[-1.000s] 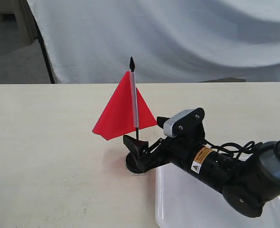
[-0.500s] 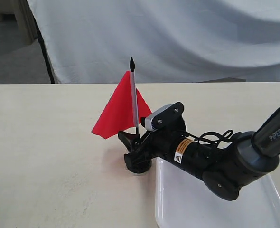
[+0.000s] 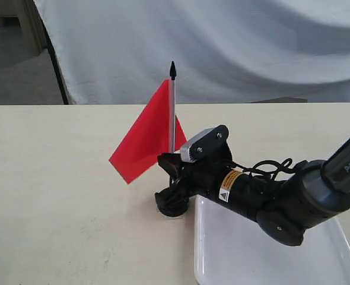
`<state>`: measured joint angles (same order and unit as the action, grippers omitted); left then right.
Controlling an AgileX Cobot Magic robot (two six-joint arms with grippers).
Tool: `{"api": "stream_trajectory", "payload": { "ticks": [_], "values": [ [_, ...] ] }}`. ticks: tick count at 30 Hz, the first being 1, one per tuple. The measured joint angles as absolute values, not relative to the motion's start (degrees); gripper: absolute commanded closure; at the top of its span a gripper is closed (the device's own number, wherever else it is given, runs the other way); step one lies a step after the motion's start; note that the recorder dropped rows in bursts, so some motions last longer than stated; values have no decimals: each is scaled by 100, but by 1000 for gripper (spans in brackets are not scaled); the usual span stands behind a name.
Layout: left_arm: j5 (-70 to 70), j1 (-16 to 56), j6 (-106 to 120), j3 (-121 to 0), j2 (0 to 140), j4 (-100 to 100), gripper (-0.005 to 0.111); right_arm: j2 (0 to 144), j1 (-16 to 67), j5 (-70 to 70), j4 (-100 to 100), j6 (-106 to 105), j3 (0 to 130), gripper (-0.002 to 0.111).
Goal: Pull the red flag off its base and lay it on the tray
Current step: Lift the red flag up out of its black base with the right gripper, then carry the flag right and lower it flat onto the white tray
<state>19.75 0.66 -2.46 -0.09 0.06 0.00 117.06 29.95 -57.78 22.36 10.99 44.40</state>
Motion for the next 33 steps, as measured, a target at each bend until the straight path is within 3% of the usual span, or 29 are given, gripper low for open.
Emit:
{"api": "stream_trajectory", "payload": {
  "ticks": [6,13,18,26,33],
  "values": [
    [1975,66,-246,-9,6,0,107,10431,3027,-5903,1452,2443,3750,109],
    [1975,66,-246,-9,6,0,107,8545,3111,-5927,-177,3947,1848,109],
    [1975,66,-246,-9,6,0,107,7638,4153,-5938,-1628,4208,778,109],
    [1975,66,-246,-9,6,0,107,7446,5808,-5925,-4021,4285,559,109],
    [1975,66,-246,-9,6,0,107,7789,6227,-5848,-5759,4317,559,109]
  ]
}}
